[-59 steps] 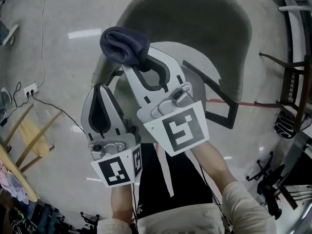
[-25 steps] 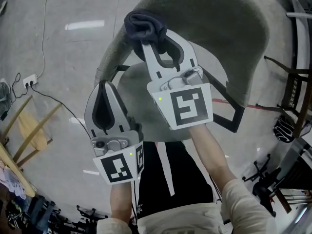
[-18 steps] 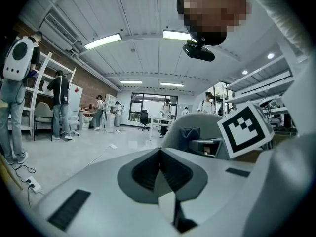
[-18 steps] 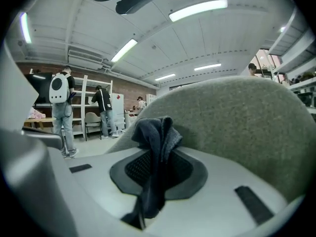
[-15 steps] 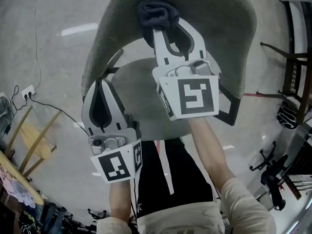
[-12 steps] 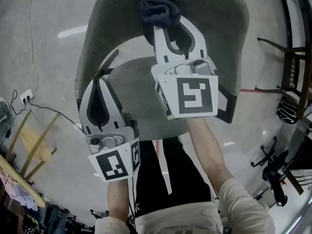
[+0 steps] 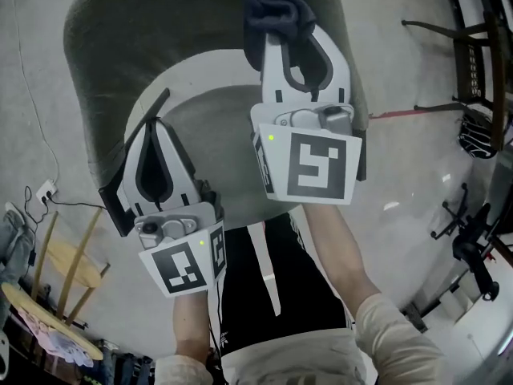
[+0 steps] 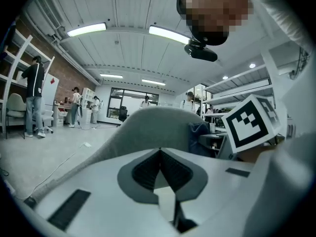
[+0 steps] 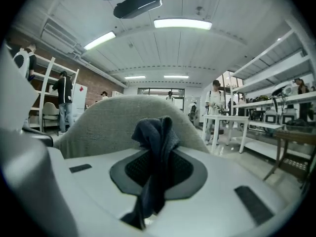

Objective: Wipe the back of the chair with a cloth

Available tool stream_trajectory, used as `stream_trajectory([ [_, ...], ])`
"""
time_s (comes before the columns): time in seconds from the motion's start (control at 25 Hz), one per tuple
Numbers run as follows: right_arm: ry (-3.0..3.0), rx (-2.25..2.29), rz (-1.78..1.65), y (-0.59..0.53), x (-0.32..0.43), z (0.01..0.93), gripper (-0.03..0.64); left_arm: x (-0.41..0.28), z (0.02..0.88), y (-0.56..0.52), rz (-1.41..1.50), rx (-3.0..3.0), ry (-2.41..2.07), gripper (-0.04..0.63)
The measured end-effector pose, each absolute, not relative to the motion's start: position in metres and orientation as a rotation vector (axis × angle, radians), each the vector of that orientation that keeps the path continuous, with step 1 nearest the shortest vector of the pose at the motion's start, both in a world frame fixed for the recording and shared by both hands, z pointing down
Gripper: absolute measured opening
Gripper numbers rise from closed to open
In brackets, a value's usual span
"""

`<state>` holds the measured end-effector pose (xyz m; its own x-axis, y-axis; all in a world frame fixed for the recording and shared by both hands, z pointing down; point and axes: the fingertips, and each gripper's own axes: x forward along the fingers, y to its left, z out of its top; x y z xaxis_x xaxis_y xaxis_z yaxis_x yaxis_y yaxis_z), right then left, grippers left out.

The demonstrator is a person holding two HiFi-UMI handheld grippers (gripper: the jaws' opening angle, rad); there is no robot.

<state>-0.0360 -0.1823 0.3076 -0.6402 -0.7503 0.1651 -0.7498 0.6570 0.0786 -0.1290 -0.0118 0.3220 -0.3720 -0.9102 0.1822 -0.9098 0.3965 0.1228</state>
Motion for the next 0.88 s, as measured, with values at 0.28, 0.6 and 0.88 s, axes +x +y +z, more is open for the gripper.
stream_trajectory([
  [0.28,-2.624,1.390,0.075,-0.186,0.007,0.306,0.060,-0.099,0.323,-0.033,0.018,1.735,-2.350,0.015],
  [0.6,-2.523,1.512,0.016,-0.194,0.055,0.307,0.060,-0.076,0.320,-0.044,0.038,1.817,-2.297,0.015],
  [0.88,-2.556,1.483,0.019,-0.190,0.055,0.302,0.060,-0.073,0.321,-0.038,0.047,1.802,-2.312,0.015],
])
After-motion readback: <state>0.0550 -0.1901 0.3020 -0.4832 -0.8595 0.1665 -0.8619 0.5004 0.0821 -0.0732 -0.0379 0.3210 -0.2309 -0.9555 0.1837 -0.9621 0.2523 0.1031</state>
